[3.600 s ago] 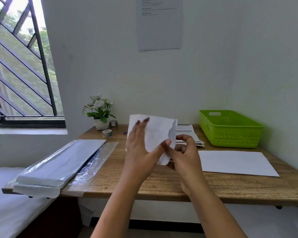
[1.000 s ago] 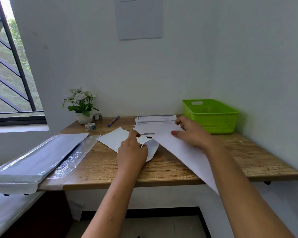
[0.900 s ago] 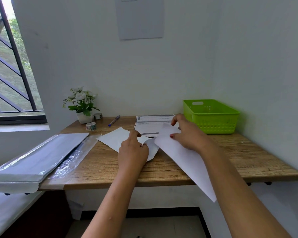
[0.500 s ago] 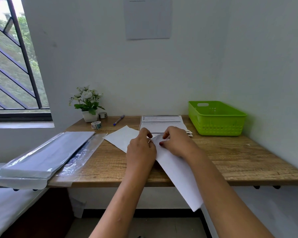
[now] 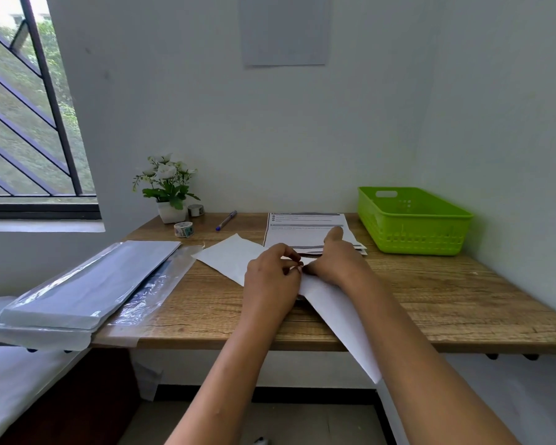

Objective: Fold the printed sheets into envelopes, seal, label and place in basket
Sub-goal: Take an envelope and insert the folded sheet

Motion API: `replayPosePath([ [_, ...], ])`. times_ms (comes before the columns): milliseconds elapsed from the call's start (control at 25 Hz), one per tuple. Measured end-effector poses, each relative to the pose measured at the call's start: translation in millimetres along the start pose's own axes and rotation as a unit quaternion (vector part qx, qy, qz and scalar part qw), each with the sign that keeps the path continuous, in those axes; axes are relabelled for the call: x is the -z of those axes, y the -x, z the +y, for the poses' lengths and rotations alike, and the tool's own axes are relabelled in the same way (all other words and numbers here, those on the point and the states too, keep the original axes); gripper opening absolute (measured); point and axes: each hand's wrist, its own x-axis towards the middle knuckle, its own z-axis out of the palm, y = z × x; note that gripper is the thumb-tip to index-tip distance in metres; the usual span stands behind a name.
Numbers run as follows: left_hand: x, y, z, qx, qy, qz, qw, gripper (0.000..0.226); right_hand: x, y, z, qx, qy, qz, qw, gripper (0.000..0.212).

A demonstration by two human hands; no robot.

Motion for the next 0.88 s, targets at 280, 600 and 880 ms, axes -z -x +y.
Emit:
replayPosePath([
  [280, -3.6, -3.5, -3.9, 0.035, -0.062, 0.018, 0.997, 0.024, 52.5, 51.7, 54.7, 0.019, -0.115, -0.181, 0.977, 0.091],
  [600, -3.2, 0.0, -1.0, 0.017, -0.086, 0.01, 0.996, 0.026, 49.7, 57.9, 66.4, 0.026, -0.237, -0.104, 0.966, 0.023],
  [880, -3.6, 1.5, 3.3, -0.029, -0.133, 0.019, 0.991, 0.025, 13.3, 28.5, 22.7, 0.074, -0.142, 0.027, 0.987, 0.022],
])
